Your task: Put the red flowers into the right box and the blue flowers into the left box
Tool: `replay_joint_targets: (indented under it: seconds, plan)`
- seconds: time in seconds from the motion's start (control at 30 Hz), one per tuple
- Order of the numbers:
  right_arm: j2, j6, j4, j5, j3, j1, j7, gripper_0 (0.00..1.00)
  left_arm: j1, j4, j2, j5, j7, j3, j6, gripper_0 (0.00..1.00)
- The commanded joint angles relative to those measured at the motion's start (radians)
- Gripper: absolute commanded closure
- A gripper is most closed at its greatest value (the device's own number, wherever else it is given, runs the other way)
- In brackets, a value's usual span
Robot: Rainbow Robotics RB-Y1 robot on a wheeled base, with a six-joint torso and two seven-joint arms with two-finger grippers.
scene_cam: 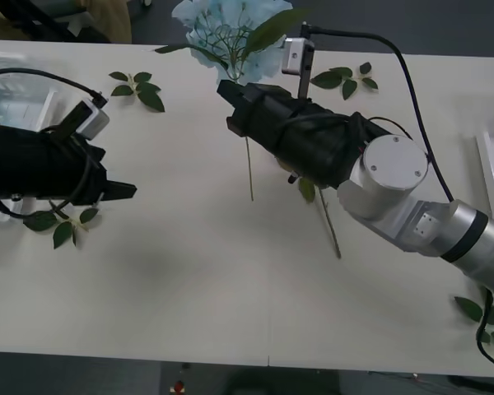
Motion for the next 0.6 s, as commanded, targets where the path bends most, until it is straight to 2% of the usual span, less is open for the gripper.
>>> replay_joint_targets:
  seconds: [0.03, 0.3, 0.47, 0.6]
  plan:
    - [0.005, -0.06, -0.007, 0.007, 0.054, -0.063, 0.001, 1.0, -0.008, 0.01, -0.088, 0.131, 0.013, 0.021, -0.025, 0.0]
    - [0.086, -0.081, 0.064, 0.04, 0.069, -0.075, 0.006, 1.0, 0.0, 0.025, -0.232, 0.265, 0.009, 0.024, -0.063, 0.0]
    - [0.111, -0.081, 0.079, 0.057, 0.069, -0.079, 0.003, 1.0, 0.0, 0.029, -0.286, 0.28, 0.01, 0.007, -0.066, 0.0]
    - [0.114, -0.081, 0.091, 0.065, 0.069, -0.082, 0.0, 1.0, -0.003, 0.045, -0.307, 0.279, 0.012, -0.03, -0.12, 0.0]
